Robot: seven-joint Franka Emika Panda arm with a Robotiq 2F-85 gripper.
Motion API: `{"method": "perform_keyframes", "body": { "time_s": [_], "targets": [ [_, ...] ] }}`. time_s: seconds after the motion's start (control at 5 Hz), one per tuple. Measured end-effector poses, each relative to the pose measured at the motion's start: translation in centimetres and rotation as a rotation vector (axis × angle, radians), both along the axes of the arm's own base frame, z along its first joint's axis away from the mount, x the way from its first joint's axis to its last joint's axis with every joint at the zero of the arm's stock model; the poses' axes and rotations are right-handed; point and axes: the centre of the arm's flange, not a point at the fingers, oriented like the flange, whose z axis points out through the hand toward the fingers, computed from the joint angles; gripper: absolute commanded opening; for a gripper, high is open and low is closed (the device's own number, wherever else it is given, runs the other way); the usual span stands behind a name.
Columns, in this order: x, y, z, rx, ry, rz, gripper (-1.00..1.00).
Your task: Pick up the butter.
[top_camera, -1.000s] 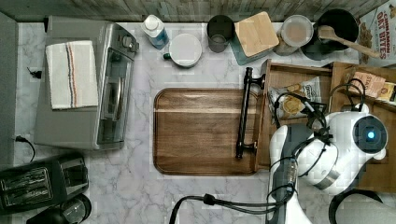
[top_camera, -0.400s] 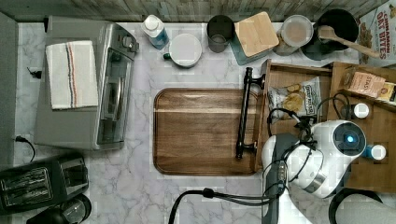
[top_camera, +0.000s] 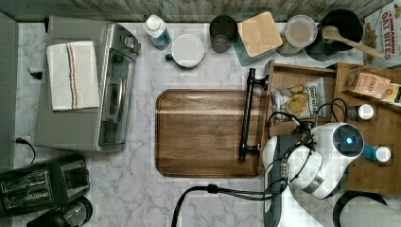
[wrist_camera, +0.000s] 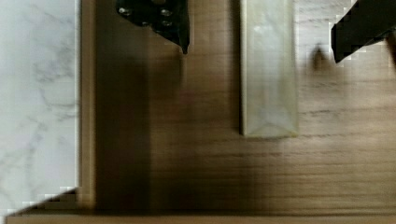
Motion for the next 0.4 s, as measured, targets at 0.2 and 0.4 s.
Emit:
{"method": "perform_keyframes", "body": {
  "time_s": [0.2, 0.4],
  "targets": [
    [-0.12, -0.07, -0.37, 0.003, -0.021, -0.022, 1.00],
    [-0.10, -0.03, -0.75, 0.017, -0.023, -0.041, 1.00]
  ]
}}
